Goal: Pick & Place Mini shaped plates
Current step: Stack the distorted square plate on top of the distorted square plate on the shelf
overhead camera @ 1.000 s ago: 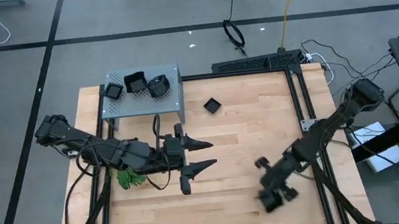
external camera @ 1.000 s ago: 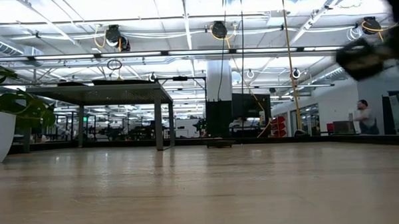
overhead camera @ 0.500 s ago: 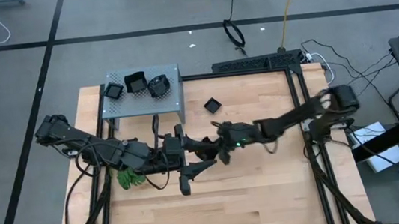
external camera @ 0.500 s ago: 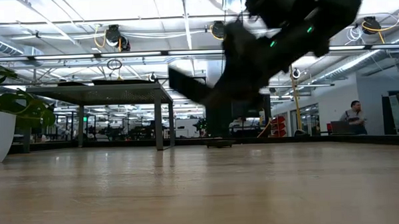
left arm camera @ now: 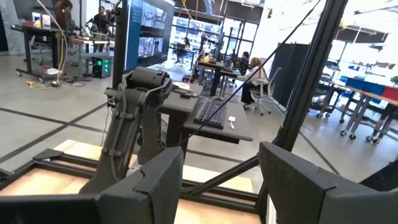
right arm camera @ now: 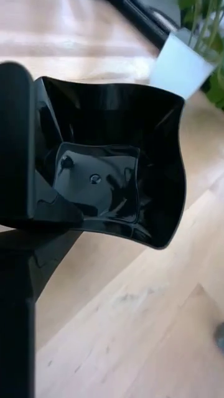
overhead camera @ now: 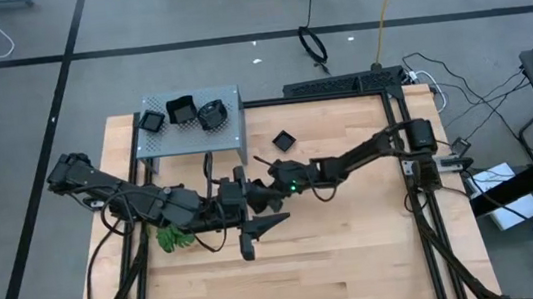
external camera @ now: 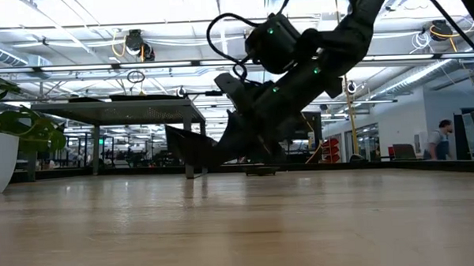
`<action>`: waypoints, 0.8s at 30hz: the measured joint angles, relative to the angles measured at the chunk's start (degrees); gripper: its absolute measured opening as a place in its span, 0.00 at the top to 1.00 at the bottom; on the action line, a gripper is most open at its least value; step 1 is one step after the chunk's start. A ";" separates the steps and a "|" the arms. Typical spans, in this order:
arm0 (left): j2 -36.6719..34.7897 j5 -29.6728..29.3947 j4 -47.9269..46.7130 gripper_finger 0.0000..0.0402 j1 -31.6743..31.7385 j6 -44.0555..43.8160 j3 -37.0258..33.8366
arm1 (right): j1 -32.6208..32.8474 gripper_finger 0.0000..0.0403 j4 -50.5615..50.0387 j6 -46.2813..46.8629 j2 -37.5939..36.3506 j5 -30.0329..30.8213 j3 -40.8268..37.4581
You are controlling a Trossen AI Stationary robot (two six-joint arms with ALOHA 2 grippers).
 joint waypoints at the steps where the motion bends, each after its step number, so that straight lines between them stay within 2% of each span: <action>1: 0.00 0.00 0.00 0.46 -0.02 -0.44 0.00 | -0.07 1.00 -0.15 0.00 0.07 -0.01 -0.03; 7: 0.00 0.02 -0.04 0.46 -0.11 -0.52 0.00 | -0.11 0.96 -0.26 -2.18 0.06 0.01 -0.03; 11: 0.00 0.02 -0.04 0.46 -0.12 -0.06 0.00 | -0.18 0.86 -0.20 -2.27 0.06 -0.14 -0.03; 16: 0.00 0.02 -0.07 0.46 -0.11 0.04 0.00 | -0.44 0.71 -0.61 -2.25 -1.80 -3.80 -0.07; 20: 0.00 0.02 -0.13 0.46 -0.11 0.12 0.00 | -0.39 0.64 -3.09 -6.51 -7.35 -4.51 -0.08; 24: 0.00 0.02 -1.55 0.46 -0.11 0.12 0.00 | -0.40 0.63 -8.51 -11.24 -16.05 -4.48 -0.18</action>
